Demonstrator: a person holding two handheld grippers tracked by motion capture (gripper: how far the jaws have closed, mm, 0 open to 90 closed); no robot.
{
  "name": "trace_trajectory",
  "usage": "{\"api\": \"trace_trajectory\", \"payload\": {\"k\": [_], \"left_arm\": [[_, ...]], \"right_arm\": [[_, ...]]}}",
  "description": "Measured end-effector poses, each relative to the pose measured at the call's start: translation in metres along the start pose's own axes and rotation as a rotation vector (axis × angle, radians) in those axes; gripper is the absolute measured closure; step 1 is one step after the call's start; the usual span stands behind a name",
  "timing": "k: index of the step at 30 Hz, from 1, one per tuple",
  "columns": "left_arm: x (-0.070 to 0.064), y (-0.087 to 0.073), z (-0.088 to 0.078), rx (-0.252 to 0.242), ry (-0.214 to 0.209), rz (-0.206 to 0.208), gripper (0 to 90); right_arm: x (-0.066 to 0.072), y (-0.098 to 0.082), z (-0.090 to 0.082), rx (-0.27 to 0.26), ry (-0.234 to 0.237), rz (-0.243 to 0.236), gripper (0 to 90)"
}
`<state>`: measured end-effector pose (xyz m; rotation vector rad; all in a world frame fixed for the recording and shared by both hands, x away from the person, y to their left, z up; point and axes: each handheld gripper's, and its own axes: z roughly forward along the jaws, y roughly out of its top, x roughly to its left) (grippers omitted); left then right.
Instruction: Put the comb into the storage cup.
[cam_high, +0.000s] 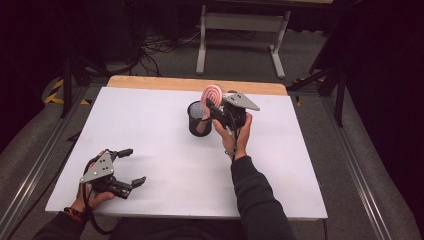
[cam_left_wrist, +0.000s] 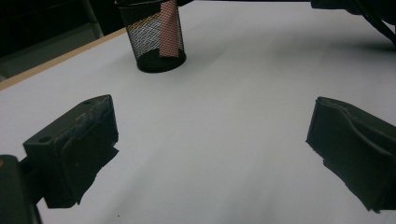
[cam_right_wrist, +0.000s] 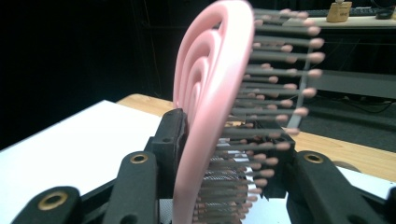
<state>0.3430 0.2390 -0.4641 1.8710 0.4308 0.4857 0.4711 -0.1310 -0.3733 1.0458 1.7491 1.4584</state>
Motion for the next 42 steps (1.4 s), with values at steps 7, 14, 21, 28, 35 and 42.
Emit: {"api": "trace_trajectory", "payload": {"k": [7, 14, 21, 28, 35, 42], "left_arm": [[-0.001, 0.0, 0.001, 0.008, -0.005, 0.0, 2.8], [0.0, -0.001, 0.003, 0.013, -0.006, -0.004, 2.8], [0.0, -0.001, 0.003, 0.014, -0.009, -0.008, 2.8], [0.0, -0.001, 0.002, 0.01, -0.012, -0.002, 2.8], [0.0, -0.001, 0.001, 0.003, -0.009, -0.004, 3.1], [0.0, 0.0, 0.001, 0.011, -0.012, -0.001, 3.0]], "right_arm": [[-0.005, -0.004, 0.001, 0.032, -0.024, -0.019, 57.3], [-0.008, -0.006, 0.001, 0.045, -0.036, -0.033, 55.2], [-0.009, -0.008, -0.001, 0.052, -0.056, -0.039, 51.4], [-0.011, -0.009, -0.003, 0.057, -0.055, -0.046, 48.8], [-0.011, -0.006, -0.009, 0.051, -0.048, -0.046, 43.8], [-0.01, -0.004, -0.013, 0.04, -0.048, -0.061, 42.2]]}}
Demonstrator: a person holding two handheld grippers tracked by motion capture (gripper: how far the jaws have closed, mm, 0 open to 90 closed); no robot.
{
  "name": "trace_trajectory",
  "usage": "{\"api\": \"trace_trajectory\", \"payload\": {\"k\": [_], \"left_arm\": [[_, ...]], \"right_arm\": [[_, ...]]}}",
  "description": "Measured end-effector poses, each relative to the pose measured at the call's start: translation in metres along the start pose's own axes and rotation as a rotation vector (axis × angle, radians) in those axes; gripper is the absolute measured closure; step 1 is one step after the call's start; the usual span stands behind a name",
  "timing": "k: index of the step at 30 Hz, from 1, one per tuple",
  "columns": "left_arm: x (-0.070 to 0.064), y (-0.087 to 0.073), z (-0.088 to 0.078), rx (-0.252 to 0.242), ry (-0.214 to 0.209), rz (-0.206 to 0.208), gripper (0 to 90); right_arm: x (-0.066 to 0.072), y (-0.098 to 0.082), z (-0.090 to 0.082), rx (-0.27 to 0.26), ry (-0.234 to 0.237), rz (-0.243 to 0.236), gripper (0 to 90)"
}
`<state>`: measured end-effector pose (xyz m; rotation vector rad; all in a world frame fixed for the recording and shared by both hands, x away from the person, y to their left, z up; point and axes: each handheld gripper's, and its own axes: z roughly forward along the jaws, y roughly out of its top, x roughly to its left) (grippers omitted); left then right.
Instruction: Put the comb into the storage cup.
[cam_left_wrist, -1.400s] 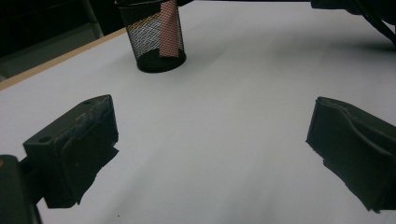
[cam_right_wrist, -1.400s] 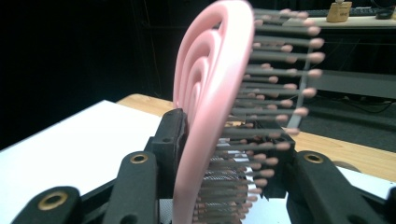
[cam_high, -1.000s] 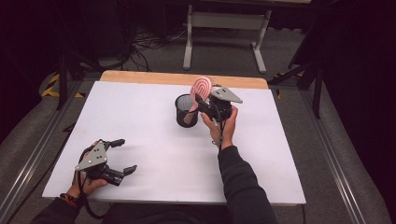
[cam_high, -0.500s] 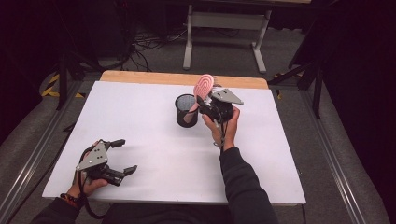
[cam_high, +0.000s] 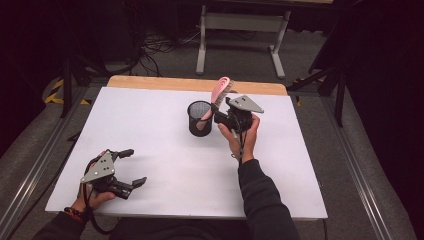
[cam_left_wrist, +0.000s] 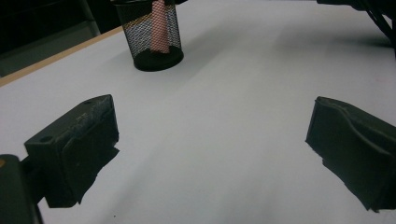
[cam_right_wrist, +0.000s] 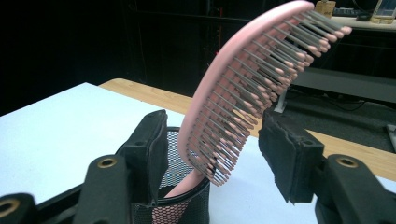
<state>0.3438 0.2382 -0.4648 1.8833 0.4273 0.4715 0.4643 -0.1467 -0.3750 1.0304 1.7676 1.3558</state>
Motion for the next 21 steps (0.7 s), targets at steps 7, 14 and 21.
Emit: {"api": "trace_trajectory", "payload": {"k": [7, 14, 21], "left_arm": [[0.0, 0.0, 0.0, 0.001, 0.0, 0.0, 3.0], [0.0, 0.0, 0.0, -0.002, 0.005, 0.003, 3.2], [0.0, 0.0, 0.001, 0.001, 0.003, 0.001, 3.2]], "right_arm": [[0.001, 0.003, -0.005, -0.007, -0.006, -0.022, 40.0], [0.001, 0.006, -0.011, -0.016, -0.024, -0.049, 36.2], [0.001, 0.009, -0.014, -0.031, -0.022, -0.064, 35.0]]}}
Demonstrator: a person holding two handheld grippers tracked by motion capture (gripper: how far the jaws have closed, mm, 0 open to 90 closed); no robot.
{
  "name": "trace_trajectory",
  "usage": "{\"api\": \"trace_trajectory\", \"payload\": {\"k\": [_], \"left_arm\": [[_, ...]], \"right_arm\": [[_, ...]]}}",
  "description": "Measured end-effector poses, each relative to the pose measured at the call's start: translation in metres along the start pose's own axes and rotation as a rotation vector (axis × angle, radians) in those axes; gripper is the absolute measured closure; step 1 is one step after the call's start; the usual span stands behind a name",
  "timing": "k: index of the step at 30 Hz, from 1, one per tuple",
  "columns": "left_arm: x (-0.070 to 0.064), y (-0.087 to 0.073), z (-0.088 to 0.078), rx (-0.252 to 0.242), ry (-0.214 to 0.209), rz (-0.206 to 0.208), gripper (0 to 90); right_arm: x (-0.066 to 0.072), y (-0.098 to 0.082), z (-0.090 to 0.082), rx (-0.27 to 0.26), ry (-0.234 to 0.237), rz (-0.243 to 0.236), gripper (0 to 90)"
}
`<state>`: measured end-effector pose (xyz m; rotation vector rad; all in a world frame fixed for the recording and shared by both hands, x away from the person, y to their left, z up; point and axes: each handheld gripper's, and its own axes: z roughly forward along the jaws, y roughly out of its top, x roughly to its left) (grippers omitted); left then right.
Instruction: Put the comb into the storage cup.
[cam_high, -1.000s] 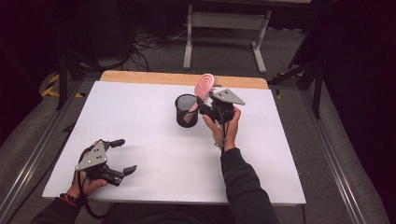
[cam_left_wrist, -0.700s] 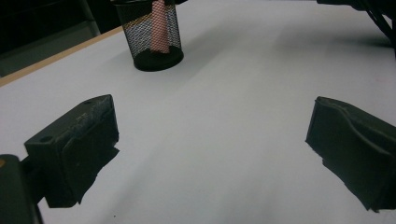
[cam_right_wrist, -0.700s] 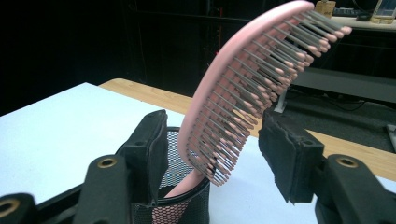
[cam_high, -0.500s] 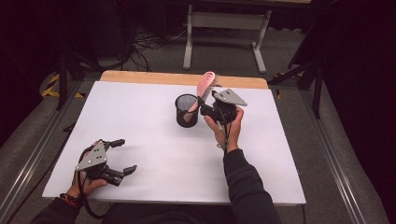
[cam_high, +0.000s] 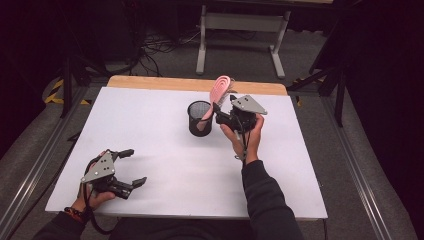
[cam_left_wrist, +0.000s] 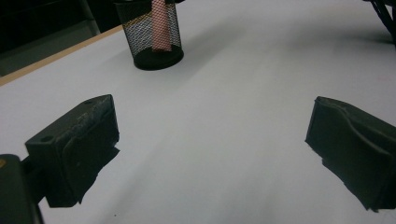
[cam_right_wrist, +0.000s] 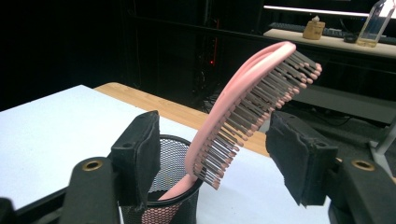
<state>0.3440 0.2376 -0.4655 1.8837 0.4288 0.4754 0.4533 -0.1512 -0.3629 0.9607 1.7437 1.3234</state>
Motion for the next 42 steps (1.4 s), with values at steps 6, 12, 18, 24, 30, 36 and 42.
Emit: {"api": "trace_trajectory", "payload": {"k": [6, 12, 18, 24, 30, 36, 42], "left_arm": [[0.0, 0.0, 0.0, 0.002, -0.002, 0.003, 3.2], [0.0, 0.0, 0.0, 0.001, -0.002, 0.002, 3.2], [0.0, 0.0, 0.0, 0.01, -0.008, 0.005, 3.2], [0.0, 0.0, 0.0, 0.008, -0.008, 0.002, 3.2], [0.0, 0.0, 0.001, 0.009, -0.01, 0.0, 3.1], [0.0, 0.0, 0.001, 0.015, -0.014, 0.002, 3.1], [0.0, -0.001, 0.001, 0.013, -0.014, 0.003, 3.1]], "right_arm": [[0.001, 0.003, -0.003, -0.011, -0.004, -0.024, 29.2], [0.003, 0.004, -0.006, -0.008, -0.016, -0.06, 22.5], [0.003, 0.006, -0.009, -0.021, -0.01, -0.078, 18.5], [0.002, 0.005, -0.012, -0.031, -0.005, -0.074, 13.6], [0.002, 0.004, -0.016, -0.047, 0.004, -0.065, 11.0], [0.002, 0.001, -0.018, -0.056, 0.012, -0.063, 9.4], [0.003, -0.002, -0.022, -0.053, 0.019, -0.076, 7.0]]}}
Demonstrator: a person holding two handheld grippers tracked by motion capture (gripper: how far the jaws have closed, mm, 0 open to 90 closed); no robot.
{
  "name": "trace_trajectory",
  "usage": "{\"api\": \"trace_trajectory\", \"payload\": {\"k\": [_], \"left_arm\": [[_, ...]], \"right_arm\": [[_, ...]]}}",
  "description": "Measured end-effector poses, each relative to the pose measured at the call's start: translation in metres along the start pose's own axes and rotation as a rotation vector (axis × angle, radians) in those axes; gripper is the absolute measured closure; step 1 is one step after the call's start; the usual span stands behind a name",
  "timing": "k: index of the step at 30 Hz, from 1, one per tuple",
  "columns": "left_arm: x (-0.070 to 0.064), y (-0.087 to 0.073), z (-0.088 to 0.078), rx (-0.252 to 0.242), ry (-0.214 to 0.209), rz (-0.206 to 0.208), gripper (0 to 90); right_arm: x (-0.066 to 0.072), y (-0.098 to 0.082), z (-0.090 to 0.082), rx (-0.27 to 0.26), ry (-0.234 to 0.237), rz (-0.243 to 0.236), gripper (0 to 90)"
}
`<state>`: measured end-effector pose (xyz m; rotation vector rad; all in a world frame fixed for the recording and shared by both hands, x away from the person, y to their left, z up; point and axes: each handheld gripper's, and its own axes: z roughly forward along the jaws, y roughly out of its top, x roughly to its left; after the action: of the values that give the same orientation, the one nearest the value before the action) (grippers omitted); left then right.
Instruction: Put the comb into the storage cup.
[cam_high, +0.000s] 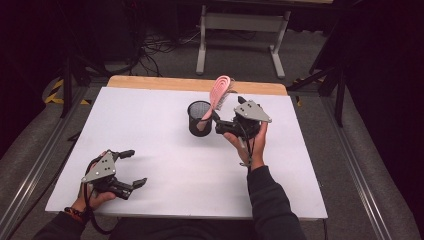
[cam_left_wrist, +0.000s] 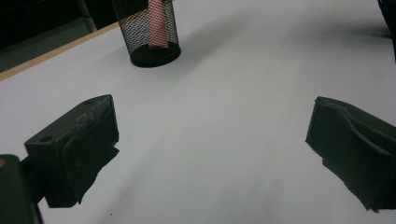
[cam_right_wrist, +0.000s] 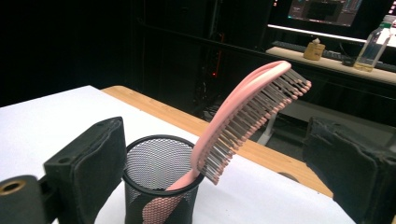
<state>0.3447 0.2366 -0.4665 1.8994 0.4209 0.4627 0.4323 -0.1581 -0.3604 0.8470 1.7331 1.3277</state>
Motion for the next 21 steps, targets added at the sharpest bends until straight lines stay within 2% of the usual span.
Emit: {"api": "trace_trajectory", "payload": {"k": [8, 13, 21], "left_arm": [[0.0, 0.0, 0.001, 0.008, -0.004, 0.0, 3.0], [0.0, 0.0, 0.002, 0.009, -0.004, -0.001, 2.9], [0.0, 0.0, 0.002, 0.012, -0.008, 0.002, 2.9]], "right_arm": [[0.005, -0.004, -0.01, -0.011, 0.005, -0.026, 6.1], [0.008, -0.005, -0.017, -0.015, -0.008, -0.06, 5.6], [0.011, -0.008, -0.025, -0.022, 0.008, -0.073, 6.0]]}}
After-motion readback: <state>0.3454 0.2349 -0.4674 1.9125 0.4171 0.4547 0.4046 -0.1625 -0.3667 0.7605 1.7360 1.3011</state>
